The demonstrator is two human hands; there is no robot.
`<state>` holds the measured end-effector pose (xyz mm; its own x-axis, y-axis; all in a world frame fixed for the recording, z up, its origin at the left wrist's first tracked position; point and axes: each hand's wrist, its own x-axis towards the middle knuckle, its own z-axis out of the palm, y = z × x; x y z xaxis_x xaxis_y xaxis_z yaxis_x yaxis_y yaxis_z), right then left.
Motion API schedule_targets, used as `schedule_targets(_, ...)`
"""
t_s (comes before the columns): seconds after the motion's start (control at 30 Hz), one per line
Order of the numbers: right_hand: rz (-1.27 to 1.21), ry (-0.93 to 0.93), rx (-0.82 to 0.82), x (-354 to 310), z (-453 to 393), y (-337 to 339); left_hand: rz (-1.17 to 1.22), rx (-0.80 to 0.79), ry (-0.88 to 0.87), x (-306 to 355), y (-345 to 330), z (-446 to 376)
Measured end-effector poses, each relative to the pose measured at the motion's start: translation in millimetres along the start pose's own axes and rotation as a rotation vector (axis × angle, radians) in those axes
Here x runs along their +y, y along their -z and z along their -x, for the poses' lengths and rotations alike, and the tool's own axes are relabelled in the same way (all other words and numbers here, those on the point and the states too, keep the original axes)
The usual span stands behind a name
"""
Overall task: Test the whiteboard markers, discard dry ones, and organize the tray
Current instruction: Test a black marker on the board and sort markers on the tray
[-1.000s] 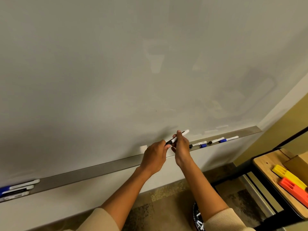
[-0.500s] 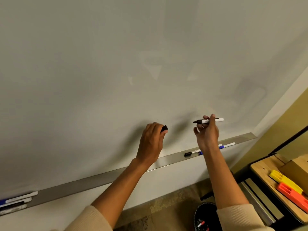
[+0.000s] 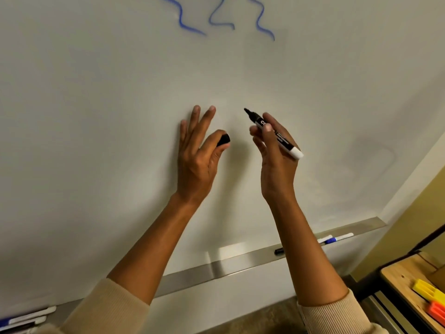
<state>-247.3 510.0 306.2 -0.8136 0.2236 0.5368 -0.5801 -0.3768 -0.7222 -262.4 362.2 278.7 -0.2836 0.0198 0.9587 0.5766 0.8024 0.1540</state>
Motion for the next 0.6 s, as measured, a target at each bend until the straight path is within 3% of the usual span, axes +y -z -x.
schedule_targets(0.23, 0.255, 0.304, -0.213, -6.2, -22.5, -40.5, -0.256, 0.075, -0.136, -31.0, -18.8, -12.6)
schedule_targets(0.37, 0.365, 0.476, -0.231, 1.7, -34.1, -60.1, -0.286, 0.162, -0.183, -32.4, -25.6, -10.7)
schedule_targets(0.6, 0.52, 0.692, -0.19, 9.8, -48.9, -63.1, -0.317, 0.158, -0.211, -36.3, -27.6, -7.3)
